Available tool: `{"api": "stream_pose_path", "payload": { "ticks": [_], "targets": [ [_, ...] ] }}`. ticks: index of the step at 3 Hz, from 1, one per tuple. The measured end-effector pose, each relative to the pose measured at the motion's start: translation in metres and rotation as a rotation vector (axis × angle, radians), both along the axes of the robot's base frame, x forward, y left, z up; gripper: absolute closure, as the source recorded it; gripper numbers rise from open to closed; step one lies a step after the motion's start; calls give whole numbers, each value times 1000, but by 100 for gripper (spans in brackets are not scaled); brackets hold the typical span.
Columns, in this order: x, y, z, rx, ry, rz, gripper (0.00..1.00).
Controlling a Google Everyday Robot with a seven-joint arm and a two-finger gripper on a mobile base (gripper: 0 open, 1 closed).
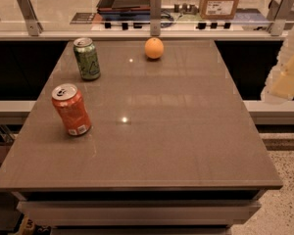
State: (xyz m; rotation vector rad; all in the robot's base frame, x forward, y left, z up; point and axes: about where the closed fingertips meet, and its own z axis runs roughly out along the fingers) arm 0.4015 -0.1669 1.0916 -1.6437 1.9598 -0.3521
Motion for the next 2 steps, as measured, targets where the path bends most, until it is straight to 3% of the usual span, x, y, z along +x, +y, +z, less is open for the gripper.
{"api": "stream_pose_path", "payload": {
  "ticks": [2],
  "targets": [
    [0,0,0,0,0,0,0]
  ]
}}
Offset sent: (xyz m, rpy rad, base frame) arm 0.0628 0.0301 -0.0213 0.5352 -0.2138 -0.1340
